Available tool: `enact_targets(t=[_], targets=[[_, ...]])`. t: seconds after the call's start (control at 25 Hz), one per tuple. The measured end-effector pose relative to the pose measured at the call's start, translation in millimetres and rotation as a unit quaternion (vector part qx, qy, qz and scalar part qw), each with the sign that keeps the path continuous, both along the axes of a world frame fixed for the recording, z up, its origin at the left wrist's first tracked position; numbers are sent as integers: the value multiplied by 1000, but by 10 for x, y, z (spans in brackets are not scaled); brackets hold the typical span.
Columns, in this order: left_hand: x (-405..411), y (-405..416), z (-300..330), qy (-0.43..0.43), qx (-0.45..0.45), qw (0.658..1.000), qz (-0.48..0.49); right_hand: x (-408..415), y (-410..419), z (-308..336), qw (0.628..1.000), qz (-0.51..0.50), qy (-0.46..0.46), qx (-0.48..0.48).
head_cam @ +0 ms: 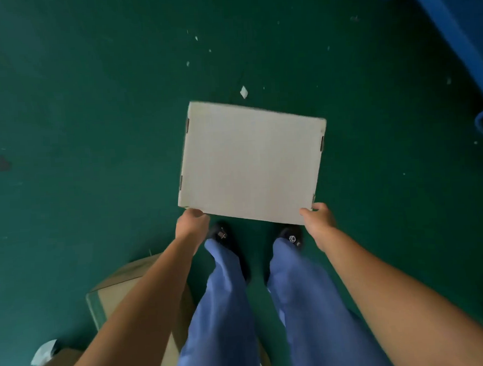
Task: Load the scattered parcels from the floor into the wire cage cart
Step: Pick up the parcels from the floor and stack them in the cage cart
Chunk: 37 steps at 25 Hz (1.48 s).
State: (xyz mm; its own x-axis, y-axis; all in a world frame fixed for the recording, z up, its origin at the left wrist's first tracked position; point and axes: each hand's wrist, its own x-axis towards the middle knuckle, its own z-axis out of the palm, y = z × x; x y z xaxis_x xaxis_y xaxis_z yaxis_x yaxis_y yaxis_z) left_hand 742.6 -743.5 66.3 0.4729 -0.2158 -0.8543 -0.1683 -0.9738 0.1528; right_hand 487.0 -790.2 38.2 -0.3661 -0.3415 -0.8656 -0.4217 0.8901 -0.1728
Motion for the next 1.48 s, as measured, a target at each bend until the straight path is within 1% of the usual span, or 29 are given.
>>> enact_targets(t=[0.08,0.16,0.24,0.28,0.36,0.44,0.52,0.6,0.64,0.72,0.8,0.88,0.92,1.0,1.08,1.16,1.2,1.28,1.4,1.48], targets=[[82,26,-530,-14,1,999,38,23,119,-518,999,-34,29,14],[29,145,-971,-4,21,988,151,81,271,-942,993,-103,43,34],[-137,274,-1360,44,54,959,274,175,403,-1263,978,-194,49,56],[-216,327,-1560,62,67,946,311,206,437,-1414,973,-215,65,57],[-275,346,-1860,86,70,930,351,194,429,-1672,968,-222,108,38],[-262,298,-2116,101,50,915,387,123,356,-1877,960,-250,125,22],[-256,254,-2322,111,46,897,425,71,321,-2060,944,-305,121,18],[-303,188,-2466,126,36,877,462,65,341,-2152,922,-373,102,-12],[-340,148,-2513,131,27,867,480,75,378,-2175,916,-391,90,-27],[-380,102,-2602,125,23,852,507,57,454,-2230,912,-399,80,-48],[-388,63,-2636,113,18,846,521,34,503,-2265,910,-403,78,-61],[-347,21,-2600,130,-16,840,527,55,474,-2249,907,-410,69,-67],[-328,-28,-2544,145,-34,841,521,85,433,-2206,898,-429,61,-73],[-328,-116,-2361,156,-75,842,511,164,358,-2066,870,-486,42,-73],[-372,-229,-2066,123,-93,850,503,236,263,-1817,837,-542,33,-72],[-454,-355,-1691,86,-82,857,501,283,148,-1512,801,-594,0,-81],[-490,-409,-1496,74,-78,857,503,293,90,-1344,790,-608,-19,-82],[-536,-484,-1119,64,-76,854,511,271,-26,-961,785,-613,-25,-87],[-593,-531,-516,69,-80,843,527,187,-156,-400,792,-603,-14,-99],[-662,-526,-50,69,-88,842,528,134,-181,43,792,-602,-5,-105]])
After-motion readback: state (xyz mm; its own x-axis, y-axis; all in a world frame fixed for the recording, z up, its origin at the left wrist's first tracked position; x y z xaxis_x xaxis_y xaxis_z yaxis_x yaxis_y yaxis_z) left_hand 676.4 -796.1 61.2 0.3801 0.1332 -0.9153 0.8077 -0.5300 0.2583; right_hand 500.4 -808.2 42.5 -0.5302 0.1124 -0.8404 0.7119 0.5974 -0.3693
